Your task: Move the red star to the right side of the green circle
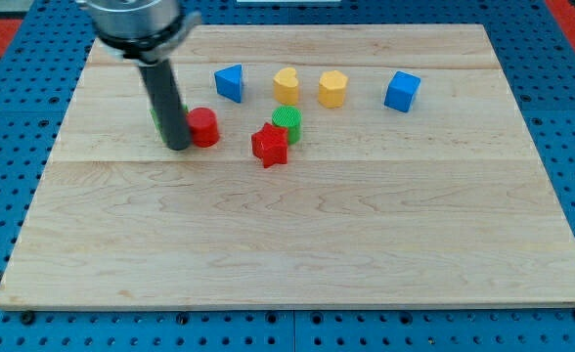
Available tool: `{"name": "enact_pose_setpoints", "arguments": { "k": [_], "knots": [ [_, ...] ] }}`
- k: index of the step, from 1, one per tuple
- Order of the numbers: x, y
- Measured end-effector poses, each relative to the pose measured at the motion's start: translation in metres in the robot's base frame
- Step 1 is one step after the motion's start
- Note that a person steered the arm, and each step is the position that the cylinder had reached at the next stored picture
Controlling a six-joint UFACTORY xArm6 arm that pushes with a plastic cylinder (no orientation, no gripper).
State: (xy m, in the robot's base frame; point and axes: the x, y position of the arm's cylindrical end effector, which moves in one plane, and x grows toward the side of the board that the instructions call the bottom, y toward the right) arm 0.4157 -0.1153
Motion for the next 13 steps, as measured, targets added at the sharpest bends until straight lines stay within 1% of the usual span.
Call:
{"name": "enact_pose_setpoints", "arguments": {
  "k": [1,2,3,4,5,6,7,8,9,10,11,12,13],
  "knots": [
    [-0.007,0.008],
    [0.003,0.003],
    [0.03,-0.028],
    [0.07,-0.008],
    [0.055,0.013],
    [0.033,-0.004],
    [0.012,0.029],
    [0.009,0.095],
    [0.012,0.194],
    [0.014,0.234],
    [0.049,0.264],
    [0.04,0.329],
    [0.011,0.296]
  ]
}}
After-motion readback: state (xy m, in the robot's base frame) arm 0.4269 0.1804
